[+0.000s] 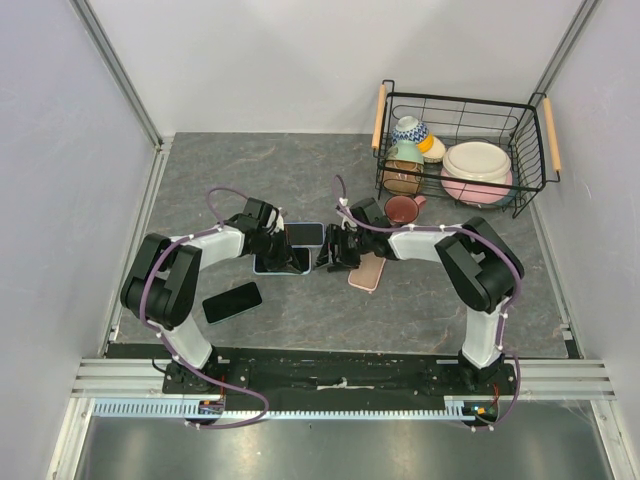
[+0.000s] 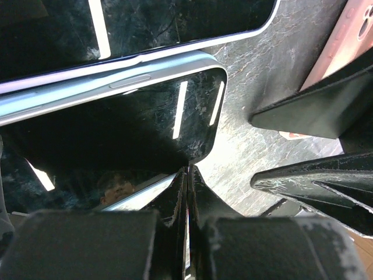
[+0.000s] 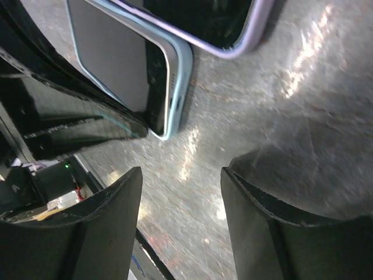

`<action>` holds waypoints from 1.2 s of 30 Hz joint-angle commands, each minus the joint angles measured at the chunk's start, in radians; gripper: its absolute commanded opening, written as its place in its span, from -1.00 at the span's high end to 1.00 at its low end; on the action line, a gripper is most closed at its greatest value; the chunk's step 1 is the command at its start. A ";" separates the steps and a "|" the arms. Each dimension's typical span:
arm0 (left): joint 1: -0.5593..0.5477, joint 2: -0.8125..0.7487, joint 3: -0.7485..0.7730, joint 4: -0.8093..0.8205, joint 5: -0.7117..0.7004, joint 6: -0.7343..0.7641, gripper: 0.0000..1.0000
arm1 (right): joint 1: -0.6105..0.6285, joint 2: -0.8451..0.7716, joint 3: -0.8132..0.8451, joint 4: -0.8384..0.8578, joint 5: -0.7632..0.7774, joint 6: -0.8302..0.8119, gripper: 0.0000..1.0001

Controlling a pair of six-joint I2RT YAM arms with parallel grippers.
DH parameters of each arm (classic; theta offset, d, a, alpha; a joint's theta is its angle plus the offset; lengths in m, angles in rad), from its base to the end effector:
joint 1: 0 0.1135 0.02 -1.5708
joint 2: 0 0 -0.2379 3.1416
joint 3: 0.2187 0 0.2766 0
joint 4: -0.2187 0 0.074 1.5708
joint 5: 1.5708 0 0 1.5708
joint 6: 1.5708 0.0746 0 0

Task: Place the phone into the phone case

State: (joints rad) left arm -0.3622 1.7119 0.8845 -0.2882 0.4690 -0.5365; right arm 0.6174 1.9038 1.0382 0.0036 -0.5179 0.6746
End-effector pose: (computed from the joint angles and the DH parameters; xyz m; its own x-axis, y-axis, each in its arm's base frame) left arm 0.3080 -0.1528 0.0646 -0.9784 -0.1168 -0.1704 0.0021 0.8191 -0.5737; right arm 0.3120 0.2668 0.0662 -0.9617 -0.0172 -0.2736 -0.2114 0.6821 0.7001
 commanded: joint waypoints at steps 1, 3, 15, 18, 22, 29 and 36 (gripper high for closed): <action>-0.012 0.080 -0.068 -0.023 -0.139 0.027 0.96 | -0.001 0.090 -0.010 0.105 -0.008 0.037 -0.28; -0.012 0.081 -0.076 0.001 -0.142 0.024 0.96 | 0.001 0.116 0.002 0.128 -0.013 0.040 -0.26; 0.012 0.054 -0.021 -0.009 -0.110 0.026 0.96 | -0.001 0.235 0.098 0.058 0.073 0.019 0.19; 0.035 0.048 -0.007 -0.028 -0.102 0.033 0.95 | 0.005 0.247 0.131 -0.002 0.105 -0.009 0.31; 0.060 0.046 0.008 -0.037 -0.131 0.030 0.95 | 0.028 0.267 0.184 -0.120 0.196 -0.059 0.45; 0.065 0.066 0.030 -0.031 -0.141 0.021 0.89 | 0.074 0.330 0.256 -0.283 0.357 -0.133 0.58; 0.062 0.083 0.045 -0.028 -0.135 0.004 0.86 | 0.113 0.333 0.273 -0.355 0.461 -0.173 0.59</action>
State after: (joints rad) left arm -0.3088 1.7473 0.9314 -0.3050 0.4805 -0.5449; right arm 0.6827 2.1067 1.3567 -0.1905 -0.3950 0.6155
